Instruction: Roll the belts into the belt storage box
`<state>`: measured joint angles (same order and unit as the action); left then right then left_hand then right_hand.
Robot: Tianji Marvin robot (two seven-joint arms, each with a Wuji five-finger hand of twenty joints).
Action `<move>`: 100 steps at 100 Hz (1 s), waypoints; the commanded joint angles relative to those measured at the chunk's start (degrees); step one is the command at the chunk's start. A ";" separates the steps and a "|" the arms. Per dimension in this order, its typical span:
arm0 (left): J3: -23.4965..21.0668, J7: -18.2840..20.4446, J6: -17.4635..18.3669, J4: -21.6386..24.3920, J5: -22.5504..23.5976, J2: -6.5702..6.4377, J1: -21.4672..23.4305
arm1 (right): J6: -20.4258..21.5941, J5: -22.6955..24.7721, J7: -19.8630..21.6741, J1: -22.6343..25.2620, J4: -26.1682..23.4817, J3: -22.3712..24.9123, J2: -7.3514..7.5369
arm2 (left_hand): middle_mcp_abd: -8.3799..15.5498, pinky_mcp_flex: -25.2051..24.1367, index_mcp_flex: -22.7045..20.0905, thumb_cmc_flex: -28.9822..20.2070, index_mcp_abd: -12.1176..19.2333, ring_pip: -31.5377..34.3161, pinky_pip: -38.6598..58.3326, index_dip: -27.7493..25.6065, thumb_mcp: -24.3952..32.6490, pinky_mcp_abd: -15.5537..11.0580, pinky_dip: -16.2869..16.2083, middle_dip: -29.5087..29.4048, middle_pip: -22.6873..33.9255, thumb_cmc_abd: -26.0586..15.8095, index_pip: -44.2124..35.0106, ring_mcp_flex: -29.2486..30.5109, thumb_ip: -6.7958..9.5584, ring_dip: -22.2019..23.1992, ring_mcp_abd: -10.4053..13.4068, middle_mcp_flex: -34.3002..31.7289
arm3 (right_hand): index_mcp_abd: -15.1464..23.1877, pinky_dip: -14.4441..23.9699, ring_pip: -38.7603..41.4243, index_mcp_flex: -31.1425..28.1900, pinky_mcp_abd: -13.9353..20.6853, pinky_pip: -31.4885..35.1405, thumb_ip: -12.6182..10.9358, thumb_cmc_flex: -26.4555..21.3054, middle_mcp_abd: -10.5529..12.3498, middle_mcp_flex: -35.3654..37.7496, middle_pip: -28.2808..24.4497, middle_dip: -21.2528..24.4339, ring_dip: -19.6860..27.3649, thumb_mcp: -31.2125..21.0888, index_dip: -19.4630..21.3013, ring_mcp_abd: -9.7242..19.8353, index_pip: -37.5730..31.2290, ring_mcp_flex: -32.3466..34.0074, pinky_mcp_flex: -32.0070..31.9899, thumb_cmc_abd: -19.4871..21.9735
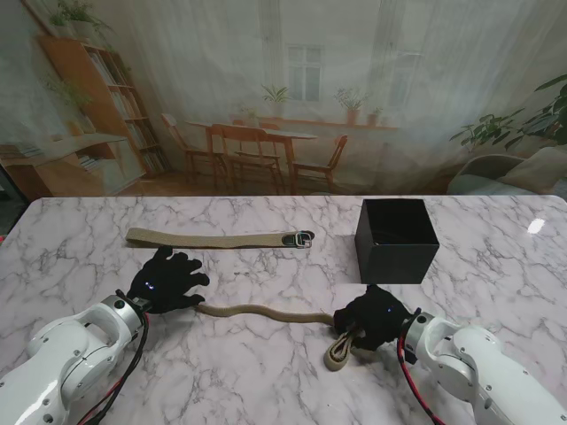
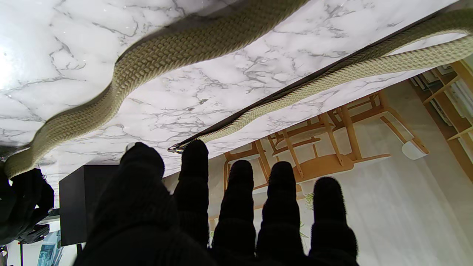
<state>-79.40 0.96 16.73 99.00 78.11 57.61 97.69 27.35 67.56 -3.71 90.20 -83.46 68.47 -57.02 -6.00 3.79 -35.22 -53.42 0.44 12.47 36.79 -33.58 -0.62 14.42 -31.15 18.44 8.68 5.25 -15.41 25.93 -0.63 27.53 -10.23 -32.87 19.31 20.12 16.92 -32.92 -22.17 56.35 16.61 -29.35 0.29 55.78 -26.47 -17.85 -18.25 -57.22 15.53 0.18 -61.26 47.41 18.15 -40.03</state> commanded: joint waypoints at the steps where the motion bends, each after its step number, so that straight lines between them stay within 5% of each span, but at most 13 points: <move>1: 0.14 0.88 -0.05 0.03 0.05 0.05 0.06 | -0.18 0.75 -0.33 -0.14 0.33 -0.06 -0.17 | -0.91 -1.10 -1.43 -0.19 -0.83 -0.35 -1.70 -0.18 -0.33 2.57 -0.24 0.23 -0.62 -1.91 0.36 0.51 -0.44 -0.01 -0.95 -1.20 | 2.44 1.30 3.41 -4.79 -0.49 1.53 -1.21 -2.19 3.16 6.03 -5.91 -3.14 -1.38 -2.83 1.14 1.79 -9.99 2.64 0.66 5.40; 10: 0.12 0.81 -0.03 0.03 0.07 0.05 0.08 | -0.20 1.51 -2.11 -0.41 0.88 -0.27 -0.15 | -0.99 -1.12 -1.44 -0.07 -0.94 -0.40 -1.71 -0.17 -0.37 2.60 -0.24 0.23 -0.62 -1.99 0.37 0.41 -0.44 -0.02 -0.98 -1.17 | 2.77 1.81 4.92 -5.22 1.49 2.90 -1.06 -2.22 3.38 11.56 -7.68 -5.40 -2.41 -2.69 0.98 3.11 -9.67 5.13 1.67 5.48; 20: 0.11 0.70 -0.03 -0.01 0.04 0.05 0.10 | -0.21 2.58 -4.54 -0.95 1.81 -0.89 -0.06 | -1.00 -1.18 -1.48 0.64 -1.00 -0.45 -1.75 -0.08 -0.58 2.62 -0.24 0.23 -0.63 -2.54 0.44 0.29 -0.51 -0.05 -0.97 -1.15 | 1.47 2.96 4.79 -5.55 8.01 5.89 -0.83 -2.85 5.43 17.06 -6.81 -5.86 -2.81 -3.33 0.82 5.93 -5.62 5.63 3.20 6.09; 30: 0.14 0.68 0.00 -0.06 -0.08 0.06 0.07 | 0.13 2.74 -5.27 -1.39 2.43 -1.35 -0.01 | -1.02 -1.18 -1.55 0.60 -1.03 -0.46 -1.77 0.02 -0.50 2.63 -0.24 0.23 -0.63 -2.47 0.49 0.25 -0.49 -0.05 -0.98 -1.18 | -1.97 3.60 5.39 -1.92 10.82 8.01 -0.98 -2.07 7.43 21.16 -6.02 -6.15 -3.09 -4.65 -4.44 7.40 4.49 6.70 4.18 6.62; 35: 0.13 0.68 0.01 -0.04 0.02 0.05 0.09 | 0.32 2.69 -5.61 -1.61 2.76 -1.56 -0.01 | -0.98 -1.21 -1.53 0.57 -0.94 -0.44 -1.79 0.02 -0.49 2.62 -0.24 0.23 -0.65 -2.44 0.49 0.31 -0.50 -0.05 -0.95 -1.15 | -4.89 3.43 5.88 0.31 11.12 8.74 -3.95 0.01 7.25 23.04 -5.83 -6.65 -3.36 -6.76 -2.14 7.83 17.49 7.67 4.64 8.39; 39: 0.12 0.68 0.01 -0.04 0.00 0.05 0.09 | 0.34 2.51 -5.72 -1.67 2.91 -1.66 -0.05 | -0.94 -1.22 -1.51 0.55 -0.97 -0.45 -1.80 0.03 -0.48 2.63 -0.24 0.23 -0.65 -2.43 0.50 0.29 -0.50 -0.05 -0.92 -1.16 | -5.99 3.36 6.27 8.49 10.81 8.98 -4.98 0.08 6.35 24.49 -5.89 -6.58 -3.54 -7.47 -1.40 7.89 24.62 8.66 4.89 8.89; 46: 0.09 0.67 -0.01 -0.02 0.06 0.05 0.13 | 0.36 1.88 -6.59 -1.92 3.57 -1.99 -0.21 | -1.00 -1.23 -1.56 0.55 -0.98 -0.43 -1.82 0.03 -0.48 2.62 -0.23 0.23 -0.64 -2.42 0.48 0.33 -0.50 -0.05 -0.98 -1.18 | -5.99 3.45 7.60 16.61 10.16 9.71 -8.87 0.08 4.57 27.29 -6.04 -6.35 -4.22 -8.77 -1.83 7.70 24.30 11.51 5.98 9.92; 62: 0.07 0.70 0.00 -0.01 0.03 0.05 0.14 | -0.30 -0.88 -7.66 -1.99 4.59 -2.41 -0.85 | -1.02 -1.27 -1.48 0.62 -1.00 -0.46 -1.91 0.09 -0.48 2.65 -0.20 0.23 -0.64 -2.51 0.55 0.25 -0.51 -0.06 -0.99 -1.19 | -5.70 3.35 12.83 20.86 8.27 11.69 -10.03 -3.80 -1.86 28.12 -15.50 -7.96 -6.57 -11.70 -0.89 2.96 18.17 21.24 9.93 10.91; 67: 0.08 0.69 0.01 -0.03 0.02 0.05 0.11 | -0.46 -1.02 -7.99 -2.06 4.81 -2.55 -0.91 | -0.98 -1.24 -1.47 0.66 -0.99 -0.43 -1.90 0.10 -0.51 2.65 -0.21 0.23 -0.65 -2.49 0.56 0.32 -0.51 -0.05 -0.99 -1.19 | -3.93 3.17 14.03 20.78 7.69 12.02 -10.10 -4.60 -2.89 28.16 -17.10 -7.59 -7.08 -11.96 -0.66 2.28 17.29 23.20 11.06 11.86; 78: 0.05 0.66 -0.01 -0.04 0.04 0.05 0.12 | -0.64 -1.06 -8.86 -2.26 5.21 -2.95 -0.97 | -1.04 -1.26 -1.43 0.53 -1.04 -0.44 -1.92 0.11 -0.44 2.64 -0.22 0.24 -0.65 -2.49 0.57 0.28 -0.49 -0.05 -0.96 -1.19 | 6.21 2.48 15.19 18.34 5.48 11.68 -9.71 -6.97 -4.51 28.08 -17.62 -6.35 -7.66 -10.85 -0.95 0.68 17.92 24.90 11.32 14.54; 100: -0.10 0.45 -0.05 -0.03 0.11 0.06 0.22 | 0.41 -1.71 -8.99 -2.82 5.94 -3.47 -1.03 | -1.00 -1.24 -1.39 0.33 -0.99 -0.41 -1.94 0.07 -0.42 2.66 -0.22 0.25 -0.64 -2.39 0.54 0.36 -0.49 -0.04 -0.99 -1.21 | 9.81 1.53 13.73 2.77 2.16 9.31 -9.44 -9.40 -4.46 27.81 -14.54 -4.94 -7.56 -7.74 -1.81 0.19 21.96 23.28 8.80 17.98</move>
<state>-79.52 0.77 16.74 98.99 78.13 57.61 97.74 27.08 65.68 -12.87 87.66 -78.07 65.30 -57.94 -6.00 3.76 -35.23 -52.89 0.43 12.47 36.78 -33.58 -0.62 14.44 -31.15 18.44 8.68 4.31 -15.41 25.93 -0.63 27.53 -10.24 -32.87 24.28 22.29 28.45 -25.73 -17.60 66.30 10.94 -29.21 -6.66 81.16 -39.44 -23.27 -25.18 -58.86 13.48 -5.08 -38.16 66.78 28.15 -28.20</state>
